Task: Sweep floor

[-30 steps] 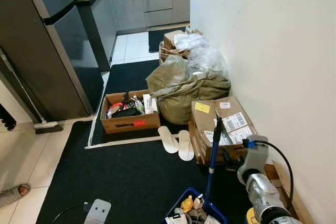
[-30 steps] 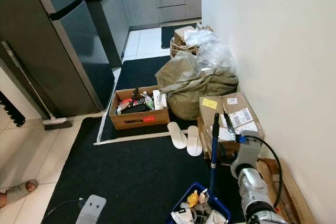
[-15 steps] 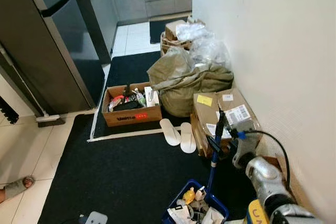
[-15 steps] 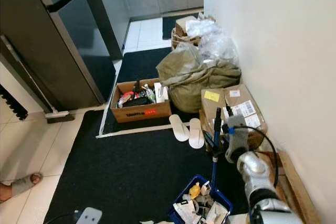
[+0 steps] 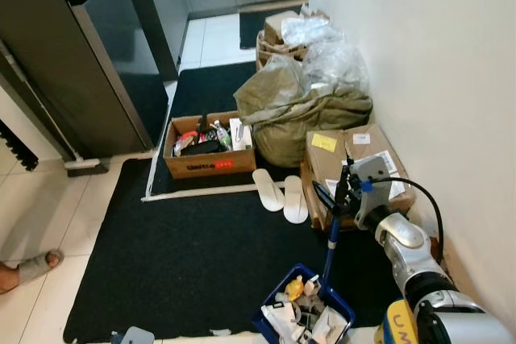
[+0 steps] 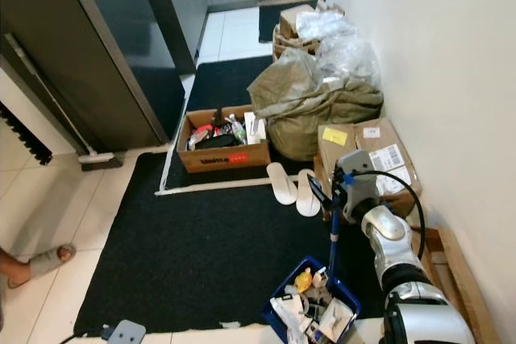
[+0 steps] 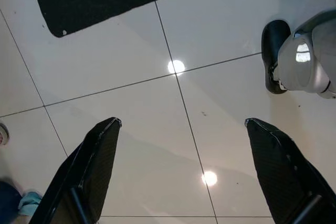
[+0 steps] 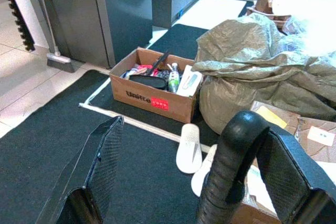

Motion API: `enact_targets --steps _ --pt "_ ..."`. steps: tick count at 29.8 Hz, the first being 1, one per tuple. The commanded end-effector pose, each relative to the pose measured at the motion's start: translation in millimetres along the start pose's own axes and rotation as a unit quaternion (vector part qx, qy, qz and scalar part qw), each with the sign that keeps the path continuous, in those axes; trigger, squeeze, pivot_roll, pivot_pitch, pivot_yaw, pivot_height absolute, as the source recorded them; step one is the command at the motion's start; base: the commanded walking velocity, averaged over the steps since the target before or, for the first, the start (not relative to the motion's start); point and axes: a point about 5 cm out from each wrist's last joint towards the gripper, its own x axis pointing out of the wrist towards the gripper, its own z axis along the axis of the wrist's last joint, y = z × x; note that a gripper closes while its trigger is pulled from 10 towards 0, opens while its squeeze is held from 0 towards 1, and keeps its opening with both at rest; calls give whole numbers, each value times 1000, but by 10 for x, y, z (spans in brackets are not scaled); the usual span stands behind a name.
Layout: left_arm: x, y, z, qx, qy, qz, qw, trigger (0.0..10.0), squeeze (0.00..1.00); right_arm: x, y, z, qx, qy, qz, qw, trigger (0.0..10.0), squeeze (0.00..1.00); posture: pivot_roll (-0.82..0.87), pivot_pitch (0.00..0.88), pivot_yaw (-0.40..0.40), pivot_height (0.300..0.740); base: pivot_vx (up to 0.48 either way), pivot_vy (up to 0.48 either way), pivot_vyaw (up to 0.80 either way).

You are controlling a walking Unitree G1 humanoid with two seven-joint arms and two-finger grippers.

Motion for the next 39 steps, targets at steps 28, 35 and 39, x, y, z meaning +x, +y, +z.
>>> enact_targets --steps 28,35,39 --pt "-107 112 -261 18 0 -4 1000 10000 0 95 134 -4 -24 15 2 1000 10000 0 77 265 113 740 0 0 0" --pt "-121 99 -292 21 0 -8 1000 10000 0 115 80 34 -38 20 -4 999 10000 0 81 275 112 740 0 0 0" --pt "-129 92 -312 22 0 -9 1000 10000 0 124 67 52 -41 19 -7 999 1529 0 86 281 111 740 0 0 0"
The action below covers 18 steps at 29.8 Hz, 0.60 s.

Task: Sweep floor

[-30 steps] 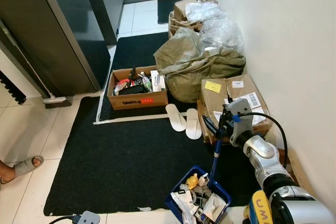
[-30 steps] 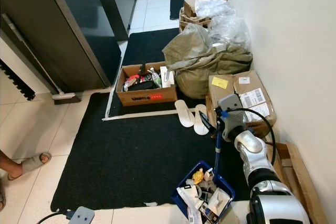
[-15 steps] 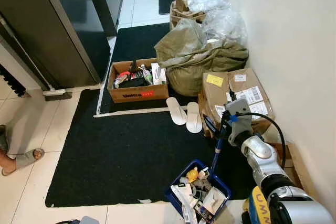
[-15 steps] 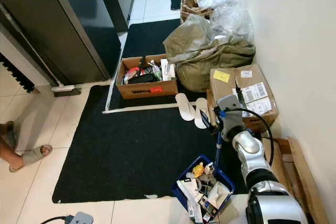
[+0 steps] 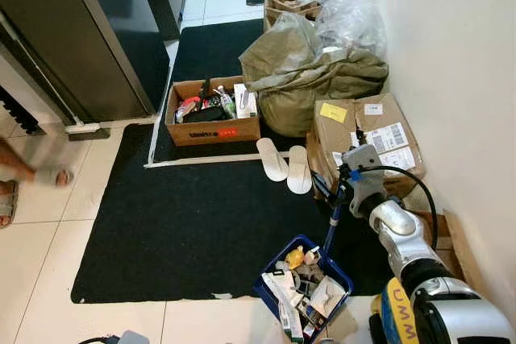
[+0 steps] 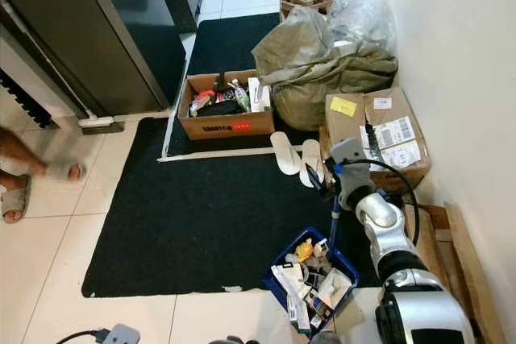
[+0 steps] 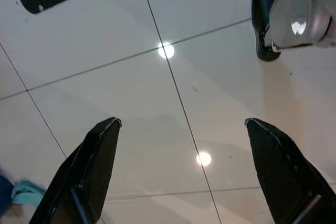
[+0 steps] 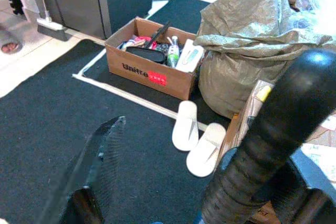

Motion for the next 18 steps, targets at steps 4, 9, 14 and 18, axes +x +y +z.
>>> enact_targets --steps 4,9,14,18 --pt "-52 47 -135 5 18 1 1000 10000 0 10 59 -43 -1 15 12 1000 0 0 90 286 111 740 0 0 0" --pt "-59 47 -147 5 17 1 1000 10000 0 30 22 -4 -8 13 9 1000 0 0 90 286 111 740 0 0 0" --pt "-62 46 -151 5 16 0 1000 10000 0 39 -26 31 -15 11 7 1000 0 0 90 286 111 740 0 0 0" --pt "-63 44 -151 4 15 0 1000 10000 0 45 -69 58 -21 11 4 1000 0 0 89 290 107 740 0 0 0"
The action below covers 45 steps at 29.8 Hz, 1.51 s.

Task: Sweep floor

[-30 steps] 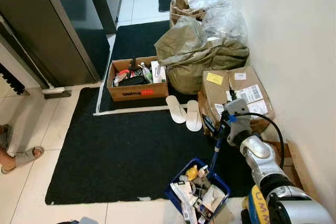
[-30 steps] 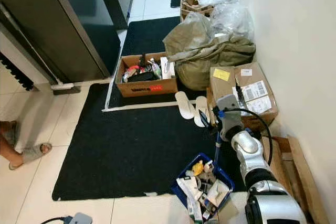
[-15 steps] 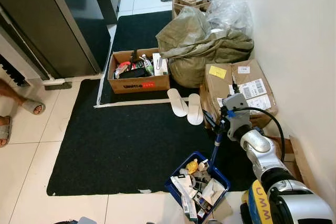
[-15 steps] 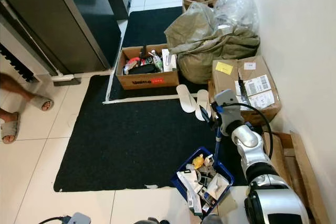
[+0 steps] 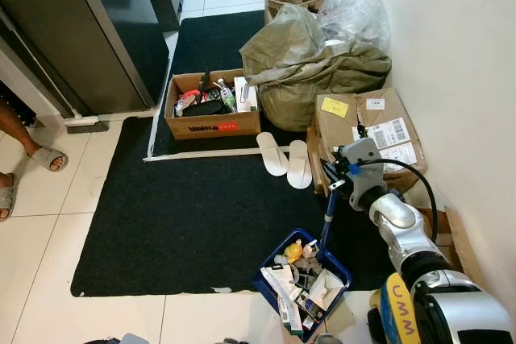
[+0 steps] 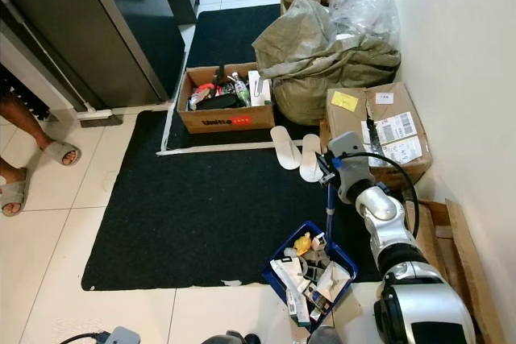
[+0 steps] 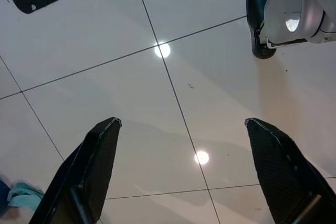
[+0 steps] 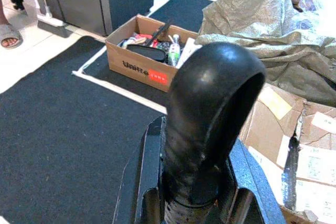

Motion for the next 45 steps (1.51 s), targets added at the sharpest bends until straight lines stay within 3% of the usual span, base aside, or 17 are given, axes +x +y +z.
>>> enact_targets --steps 1,2,3,4,5,17,26,31,32,33,37,45 --pt "-59 50 -154 0 23 3 1000 10000 0 -3 -6 -20 -10 13 7 1000 863 0 89 290 107 740 0 0 0" --pt "-59 49 -155 0 23 3 1000 10000 0 0 -11 -20 -9 16 6 1000 2431 0 89 290 107 740 0 0 0" --pt "-59 49 -155 0 23 3 1000 10000 0 0 -11 -20 -9 16 6 1000 2431 0 89 290 107 740 0 0 0" --pt "-60 45 -157 0 23 3 1000 10000 0 7 -19 -24 -7 22 3 1000 8627 0 84 291 104 740 0 0 0" --pt "-61 40 -159 0 23 2 1000 10000 0 12 -27 -30 -2 28 0 1000 10000 0 84 292 103 740 0 0 0" --pt "-59 10 -160 -2 22 0 1000 10000 0 28 -219 -76 63 88 -84 991 10000 0 84 291 95 740 0 0 0" --pt "-59 -9 -167 -2 24 -2 1000 10000 0 5 -303 -71 57 98 -99 989 10000 0 79 289 94 740 0 0 0" --pt "-56 -18 -164 -2 24 -3 1000 10000 0 -10 -331 -94 94 103 -111 984 10000 0 74 282 91 740 0 0 0" --pt "-53 -18 -158 -2 24 -3 1000 10000 0 -3 -322 -103 131 102 -113 980 10000 0 72 279 92 740 0 0 0" --pt "-53 -18 -158 -2 24 -3 1000 10000 0 -3 -322 -103 131 102 -113 980 10000 0 72 279 92 740 0 0 0" --pt "-38 -18 -128 -2 23 -3 1000 10000 0 0 -346 -107 204 97 -131 965 10000 0 66 265 90 740 0 0 0" --pt "-15 -32 -81 -4 20 -4 1000 10000 0 -17 -385 -118 230 98 -147 957 10000 0 57 249 84 740 0 0 0"
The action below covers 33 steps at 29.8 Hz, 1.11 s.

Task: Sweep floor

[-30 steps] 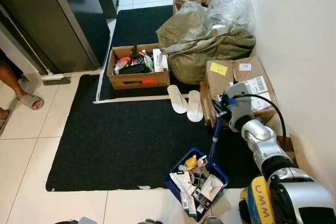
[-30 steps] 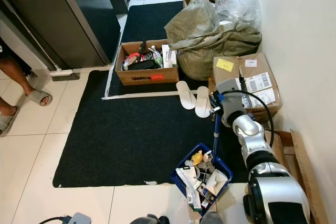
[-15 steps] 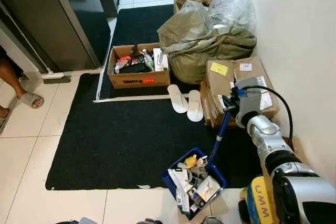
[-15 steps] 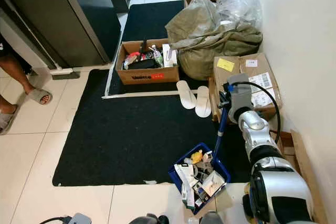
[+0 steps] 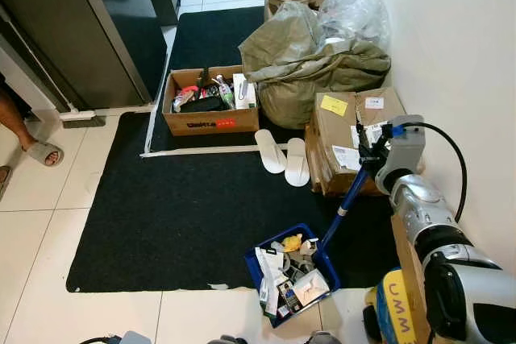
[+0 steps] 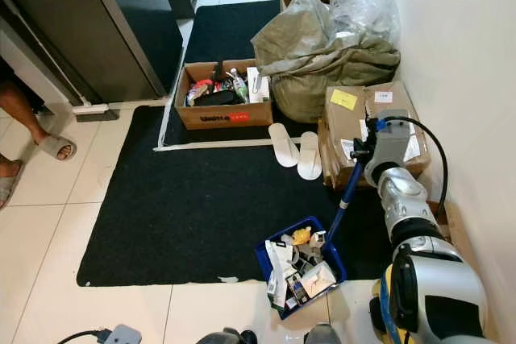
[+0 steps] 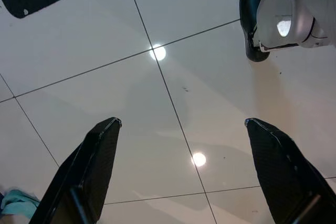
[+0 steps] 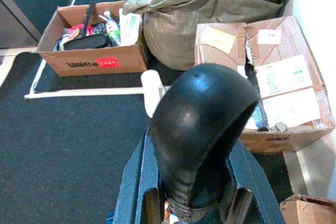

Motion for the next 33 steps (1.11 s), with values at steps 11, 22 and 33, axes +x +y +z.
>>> enact_targets --steps 11,22,33 --pt "-12 -52 -88 -10 25 -3 1000 10000 0 -4 98 -165 113 21 0 993 10000 0 47 223 77 740 0 0 0" --pt "39 -87 13 -12 27 -4 1000 10000 0 28 237 -167 164 3 -9 986 10000 0 13 177 75 740 0 0 0" --pt "68 -86 84 -13 23 -1 1000 10000 0 41 343 -159 212 -24 -42 976 10000 0 -3 134 71 740 0 0 0"
